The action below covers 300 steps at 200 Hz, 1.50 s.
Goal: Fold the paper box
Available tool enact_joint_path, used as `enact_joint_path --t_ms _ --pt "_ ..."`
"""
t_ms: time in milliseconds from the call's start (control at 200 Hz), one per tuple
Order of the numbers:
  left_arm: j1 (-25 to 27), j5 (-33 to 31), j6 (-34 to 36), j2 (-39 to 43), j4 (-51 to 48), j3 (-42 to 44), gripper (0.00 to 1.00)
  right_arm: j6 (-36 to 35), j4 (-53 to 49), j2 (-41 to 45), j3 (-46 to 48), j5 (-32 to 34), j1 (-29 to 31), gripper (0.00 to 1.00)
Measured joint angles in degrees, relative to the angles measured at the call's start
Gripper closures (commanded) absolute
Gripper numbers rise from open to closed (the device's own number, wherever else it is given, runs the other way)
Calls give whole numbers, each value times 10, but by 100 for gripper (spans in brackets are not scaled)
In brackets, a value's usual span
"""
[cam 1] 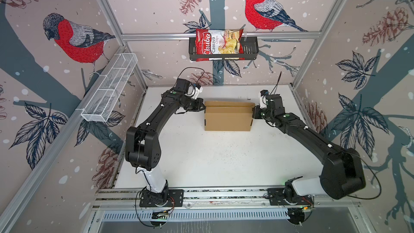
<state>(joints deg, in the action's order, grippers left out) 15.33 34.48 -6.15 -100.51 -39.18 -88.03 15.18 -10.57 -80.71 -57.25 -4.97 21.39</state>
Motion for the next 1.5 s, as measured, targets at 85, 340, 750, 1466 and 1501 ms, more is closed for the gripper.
enact_joint_path --t_ms 85,340,750,1466,1501 --pt "0 0 -6 0 7 5 100 0 2 0 1 0 0 100" --pt "0 9 -9 0 28 25 100 2 8 0 4 2 2 100" --pt "-12 8 8 1 -7 13 100 2 7 0 3 -3 6 100" --pt "-13 8 15 14 -18 19 89 11 9 -3 2 10 16 100" --pt "-13 9 15 15 -20 19 87 11 9 -3 2 8 16 100"
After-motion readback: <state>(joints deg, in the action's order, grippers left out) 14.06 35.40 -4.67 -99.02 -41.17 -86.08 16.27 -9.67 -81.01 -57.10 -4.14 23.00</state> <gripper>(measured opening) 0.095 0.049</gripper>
